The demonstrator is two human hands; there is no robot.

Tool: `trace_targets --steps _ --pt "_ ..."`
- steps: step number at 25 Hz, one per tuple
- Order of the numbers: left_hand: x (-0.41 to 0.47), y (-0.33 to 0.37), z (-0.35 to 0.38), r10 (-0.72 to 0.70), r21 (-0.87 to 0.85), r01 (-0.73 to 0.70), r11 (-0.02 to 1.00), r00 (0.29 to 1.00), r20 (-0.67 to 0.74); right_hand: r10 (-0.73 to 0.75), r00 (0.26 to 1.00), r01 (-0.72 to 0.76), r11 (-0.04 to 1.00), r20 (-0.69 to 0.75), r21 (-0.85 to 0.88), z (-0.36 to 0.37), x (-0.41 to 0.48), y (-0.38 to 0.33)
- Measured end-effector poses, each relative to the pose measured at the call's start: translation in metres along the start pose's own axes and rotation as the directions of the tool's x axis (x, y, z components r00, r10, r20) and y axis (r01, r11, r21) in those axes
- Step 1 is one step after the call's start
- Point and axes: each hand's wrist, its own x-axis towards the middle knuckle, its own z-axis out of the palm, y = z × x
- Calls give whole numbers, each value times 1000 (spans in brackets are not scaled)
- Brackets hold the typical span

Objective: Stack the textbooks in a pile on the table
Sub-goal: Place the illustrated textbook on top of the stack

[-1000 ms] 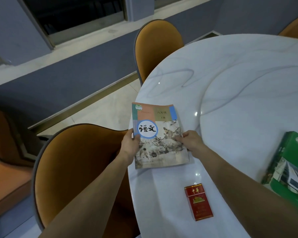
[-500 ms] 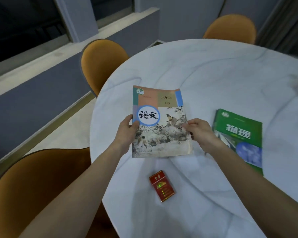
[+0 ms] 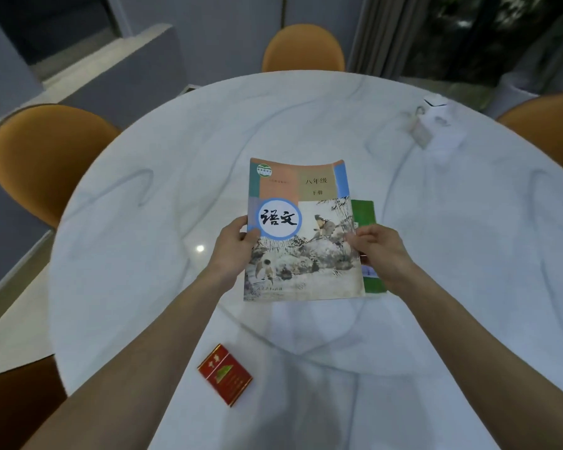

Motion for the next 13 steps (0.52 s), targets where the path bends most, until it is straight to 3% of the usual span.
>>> trace_targets --steps 7,13 --pt "43 13 78 -21 66 15 998 994 104 94 979 -87 995 -178 51 -54 41 29" --pt "75 -2 124 -27 197 8 980 995 97 143 944 -166 985 -299 -52 -69 82 56"
